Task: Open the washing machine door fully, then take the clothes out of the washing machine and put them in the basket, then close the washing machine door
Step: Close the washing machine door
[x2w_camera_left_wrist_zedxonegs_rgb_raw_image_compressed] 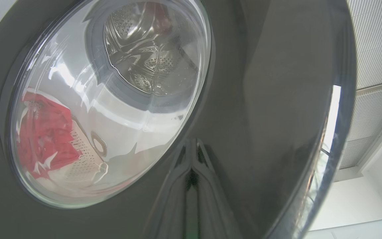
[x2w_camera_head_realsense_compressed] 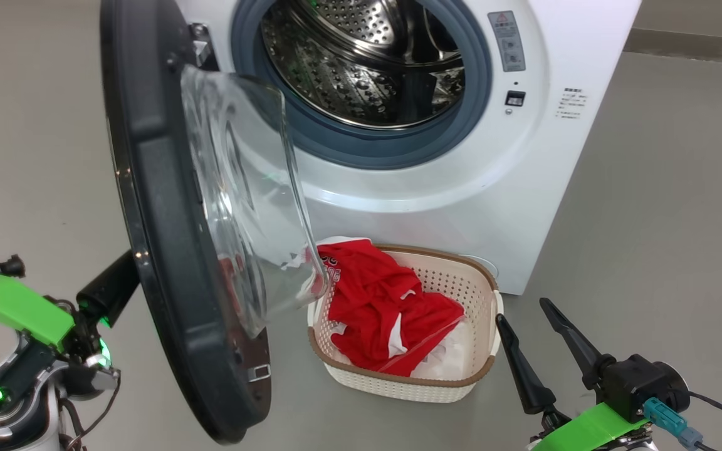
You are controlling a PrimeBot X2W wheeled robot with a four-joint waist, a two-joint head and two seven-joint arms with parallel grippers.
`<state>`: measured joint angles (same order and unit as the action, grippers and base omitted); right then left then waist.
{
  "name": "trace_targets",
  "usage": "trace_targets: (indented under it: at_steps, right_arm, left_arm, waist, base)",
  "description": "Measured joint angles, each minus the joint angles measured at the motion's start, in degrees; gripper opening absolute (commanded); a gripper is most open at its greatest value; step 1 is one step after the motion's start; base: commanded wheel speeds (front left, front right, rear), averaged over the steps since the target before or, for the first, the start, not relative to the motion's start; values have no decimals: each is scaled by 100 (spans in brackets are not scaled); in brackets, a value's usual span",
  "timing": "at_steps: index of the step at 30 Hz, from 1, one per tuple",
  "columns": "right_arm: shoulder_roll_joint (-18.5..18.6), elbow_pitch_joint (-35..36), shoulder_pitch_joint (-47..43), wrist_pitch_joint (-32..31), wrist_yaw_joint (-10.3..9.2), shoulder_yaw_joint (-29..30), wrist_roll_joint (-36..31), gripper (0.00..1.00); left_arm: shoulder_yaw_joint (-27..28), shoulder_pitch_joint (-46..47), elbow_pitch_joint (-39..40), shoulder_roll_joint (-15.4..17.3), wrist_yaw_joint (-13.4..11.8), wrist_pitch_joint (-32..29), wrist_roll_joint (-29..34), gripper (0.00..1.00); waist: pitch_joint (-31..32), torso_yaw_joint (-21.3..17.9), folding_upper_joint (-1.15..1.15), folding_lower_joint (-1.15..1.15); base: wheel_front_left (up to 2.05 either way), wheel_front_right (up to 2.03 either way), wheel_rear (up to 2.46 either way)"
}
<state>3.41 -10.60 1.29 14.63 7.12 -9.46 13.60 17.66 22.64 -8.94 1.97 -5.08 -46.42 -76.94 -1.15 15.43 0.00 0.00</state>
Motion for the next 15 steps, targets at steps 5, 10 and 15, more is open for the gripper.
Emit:
trace_targets:
  at_steps: [5, 10, 15]
  right_arm:
    - [-1, 4, 1, 0, 0, 1, 0, 100]
    - [-1, 4, 1, 0, 0, 5, 0, 100]
    - [-2, 4, 1, 0, 0, 7, 0, 100]
  left_arm:
    - [-67, -12, -4, 5, 1, 41, -99, 0]
    - [-171, -24, -18, 0, 14, 103, -188, 0]
    - [-194, -72, 0, 2, 170, 311, -119, 0]
  waist:
    - [-17, -136, 0, 0]
    - [-29, -262, 0, 0]
    - [-37, -360, 0, 0]
  base:
    - [0, 0, 0]
    - [0, 0, 0]
    - [0, 0, 0]
